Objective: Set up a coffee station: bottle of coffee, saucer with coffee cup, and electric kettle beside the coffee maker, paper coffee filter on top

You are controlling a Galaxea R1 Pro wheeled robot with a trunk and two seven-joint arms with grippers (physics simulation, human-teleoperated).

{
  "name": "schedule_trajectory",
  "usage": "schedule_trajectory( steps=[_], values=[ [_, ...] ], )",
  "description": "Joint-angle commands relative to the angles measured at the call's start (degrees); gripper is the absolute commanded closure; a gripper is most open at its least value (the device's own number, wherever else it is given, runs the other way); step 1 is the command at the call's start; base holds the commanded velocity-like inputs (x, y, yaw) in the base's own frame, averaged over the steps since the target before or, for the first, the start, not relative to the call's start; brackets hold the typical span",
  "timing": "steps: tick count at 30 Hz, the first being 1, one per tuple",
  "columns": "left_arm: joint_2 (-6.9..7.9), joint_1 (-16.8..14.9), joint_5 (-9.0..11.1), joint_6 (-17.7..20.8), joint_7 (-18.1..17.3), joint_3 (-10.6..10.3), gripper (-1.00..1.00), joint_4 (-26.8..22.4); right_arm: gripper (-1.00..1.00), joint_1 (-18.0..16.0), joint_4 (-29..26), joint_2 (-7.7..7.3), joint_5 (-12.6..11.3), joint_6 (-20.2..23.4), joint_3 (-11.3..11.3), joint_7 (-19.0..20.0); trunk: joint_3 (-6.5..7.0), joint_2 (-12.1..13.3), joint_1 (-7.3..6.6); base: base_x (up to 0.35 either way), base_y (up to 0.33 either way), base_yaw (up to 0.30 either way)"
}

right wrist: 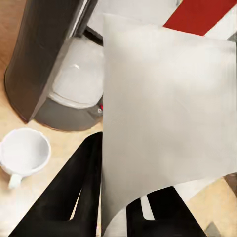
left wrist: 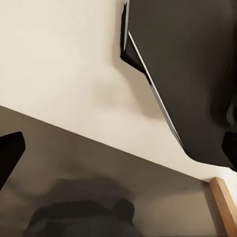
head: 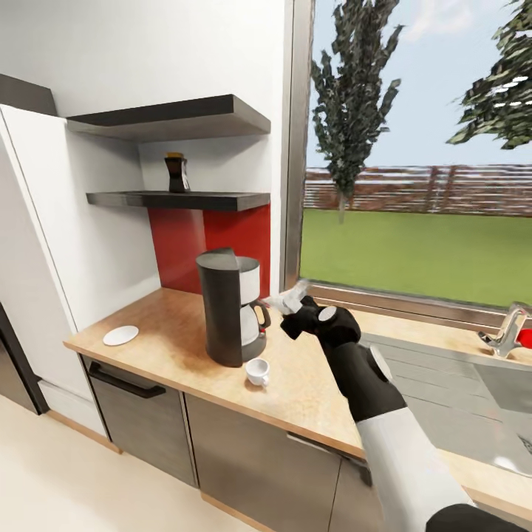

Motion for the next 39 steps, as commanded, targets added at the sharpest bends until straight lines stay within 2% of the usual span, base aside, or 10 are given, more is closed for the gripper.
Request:
schedule_trajectory(
  steps=[1, 4, 7, 11, 13, 17, 21, 26, 28, 39],
  values=[
    [0.06, 0.0, 0.1, -0.1, 0.0, 0.3, -1.00, 0.0, 1.00, -6.2, 4.5, 0.02, 8.5, 0.3, 0.0, 7.9, -0.01, 0.0, 0.02, 0.000, 0.000, 0.000],
    [0.14, 0.0, 0.1, -0.2, 0.0, 0.2, -1.00, 0.0, 1.00, -11.1, 7.0, 0.02, 17.5, 0.2, -0.1, 16.9, -0.01, 0.0, 0.02, 0.000, 0.000, 0.000],
    [0.04, 0.0, -0.1, -0.1, 0.0, 0.2, -1.00, 0.0, 1.00, -15.4, 7.7, 0.02, 24.6, 0.2, -0.2, 24.6, -0.01, 0.0, 0.02, 0.000, 0.000, 0.000],
    [0.32, 0.0, -0.1, 0.0, -0.1, 0.2, -1.00, 0.0, 1.00, -21.5, 8.6, 0.02, 26.6, 0.2, -0.2, 30.3, -0.01, 0.0, 0.02, 0.000, 0.000, 0.000],
    [0.43, 0.0, -0.1, 0.0, 0.0, 0.2, -1.00, 0.0, 1.00, -23.1, 9.8, 0.02, 27.4, 0.2, -0.2, 31.4, -0.01, 0.0, 0.02, 0.000, 0.000, 0.000],
    [0.61, 0.0, 0.0, 0.0, 0.0, 0.1, -1.00, 0.1, 1.00, -28.6, 14.5, 0.02, 31.1, 0.2, -0.2, 33.4, -0.01, 0.0, 0.02, 0.000, 0.000, 0.000],
    [0.67, 0.0, 0.0, 0.0, 0.0, 0.1, -1.00, 0.1, 1.00, -29.5, 15.1, 0.02, 31.8, 0.2, -0.1, 35.2, -0.01, 0.0, 0.02, 0.000, 0.000, 0.000],
    [0.71, 0.0, 0.0, 0.0, 0.0, 0.2, -1.00, 0.1, 1.00, -29.6, 15.1, 0.02, 35.4, 0.2, -0.2, 35.7, -0.01, 0.0, 0.02, 0.050, 0.000, 0.000],
    [0.67, 0.0, 0.0, 0.0, 0.0, 0.2, -1.00, 0.1, 1.00, -29.6, 15.0, 0.02, 36.1, 0.1, -0.3, 35.8, -0.01, 0.0, 0.02, 0.256, 0.030, 0.000],
    [0.70, 0.0, 0.0, 0.0, 0.0, 0.2, -1.00, 0.1, 1.00, -29.6, 15.0, 0.02, 36.7, 0.1, 0.1, 35.8, -0.01, 0.0, 0.02, 0.323, 0.121, 0.000]
  ],
)
